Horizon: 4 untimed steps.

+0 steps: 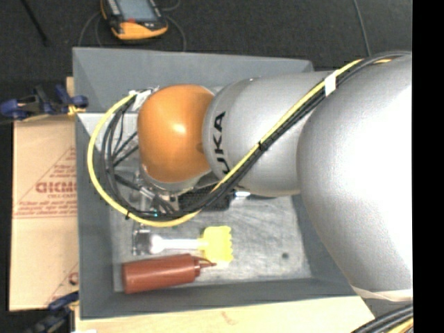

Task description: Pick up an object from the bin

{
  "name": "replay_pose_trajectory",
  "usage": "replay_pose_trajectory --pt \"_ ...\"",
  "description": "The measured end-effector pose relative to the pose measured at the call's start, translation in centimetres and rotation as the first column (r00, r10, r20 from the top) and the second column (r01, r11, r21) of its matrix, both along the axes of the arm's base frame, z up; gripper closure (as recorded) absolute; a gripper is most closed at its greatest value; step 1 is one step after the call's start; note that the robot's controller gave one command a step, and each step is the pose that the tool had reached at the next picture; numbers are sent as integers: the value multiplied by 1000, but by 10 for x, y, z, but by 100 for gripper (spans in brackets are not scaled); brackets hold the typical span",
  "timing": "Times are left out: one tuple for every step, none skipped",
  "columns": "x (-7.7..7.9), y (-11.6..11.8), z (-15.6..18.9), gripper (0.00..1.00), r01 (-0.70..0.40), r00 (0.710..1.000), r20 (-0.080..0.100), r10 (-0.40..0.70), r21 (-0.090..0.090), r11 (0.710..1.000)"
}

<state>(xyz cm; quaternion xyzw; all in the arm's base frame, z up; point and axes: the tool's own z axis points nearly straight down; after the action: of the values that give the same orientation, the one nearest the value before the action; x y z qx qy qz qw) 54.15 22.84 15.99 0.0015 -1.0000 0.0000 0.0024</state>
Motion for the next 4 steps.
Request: replay_pose_trajectory --pt "2 -1 4 0 4 1000 7 -4 2 1000" --pt "-52 -22 -69 100 100 994 37 -100 13 995" --pt "-43 -24 -64 0 108 992 65 -109 20 994" --pt "-43 -24 -64 0 109 992 65 -110 20 994"
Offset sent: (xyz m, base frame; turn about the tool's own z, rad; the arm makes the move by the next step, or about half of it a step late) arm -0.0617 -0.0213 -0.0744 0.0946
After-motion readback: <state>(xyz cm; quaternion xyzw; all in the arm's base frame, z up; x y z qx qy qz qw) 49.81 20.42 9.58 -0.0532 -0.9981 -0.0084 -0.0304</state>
